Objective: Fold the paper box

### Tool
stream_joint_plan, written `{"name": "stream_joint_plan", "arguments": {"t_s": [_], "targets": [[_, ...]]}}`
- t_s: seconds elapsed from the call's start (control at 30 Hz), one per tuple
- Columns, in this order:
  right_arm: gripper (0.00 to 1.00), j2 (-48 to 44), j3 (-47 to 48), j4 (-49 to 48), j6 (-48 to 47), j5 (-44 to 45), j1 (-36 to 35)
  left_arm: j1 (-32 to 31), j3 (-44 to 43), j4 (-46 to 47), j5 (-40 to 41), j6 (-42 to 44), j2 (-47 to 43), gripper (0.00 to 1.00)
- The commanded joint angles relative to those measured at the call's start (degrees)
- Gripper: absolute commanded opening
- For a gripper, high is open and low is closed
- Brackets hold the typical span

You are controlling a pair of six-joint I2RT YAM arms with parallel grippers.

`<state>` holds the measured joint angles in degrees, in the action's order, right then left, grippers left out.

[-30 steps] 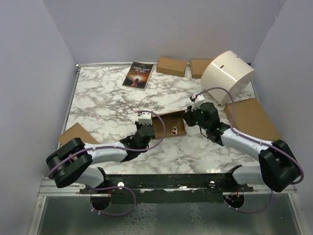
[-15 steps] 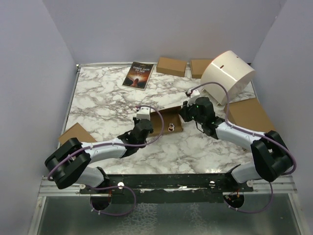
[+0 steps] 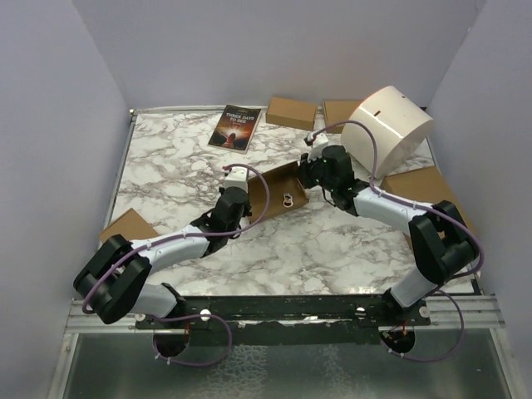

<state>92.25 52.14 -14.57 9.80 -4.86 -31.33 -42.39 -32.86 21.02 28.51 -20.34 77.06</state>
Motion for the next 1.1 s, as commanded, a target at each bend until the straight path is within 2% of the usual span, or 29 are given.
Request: {"name": "stream_joint_plan", "arguments": {"t_s": [0.0, 0.4, 0.67, 0.9, 1.07], "targets": [[0.01, 0.8, 4.9, 2.3, 1.5, -9.3, -0.9, 0.1, -3.4, 0.5, -9.6, -0.2, -1.9, 0.00], [0.01, 5.2, 1.5, 6.9, -3.9, -7.6, -0.4, 0.8, -2.9, 0.4, -12.8, -0.4, 0.7, 0.00], [0.03, 1.4, -2.7, 9.1, -7.9, -7.3, -0.4, 0.6, -0.2, 2.2, -13.8, -0.4, 1.4, 0.00], [0.09, -2.5, -4.5, 9.0, -10.7, -6.9, -0.2, -0.2, 1.2, 1.5, -12.6, -0.3, 1.4, 0.00], [0.19, -6.8, -6.1, 9.5, -15.0, -6.4, 0.7, -0.5, 0.7, 0.3, -11.6, -0.1, 2.0, 0.00]]}}
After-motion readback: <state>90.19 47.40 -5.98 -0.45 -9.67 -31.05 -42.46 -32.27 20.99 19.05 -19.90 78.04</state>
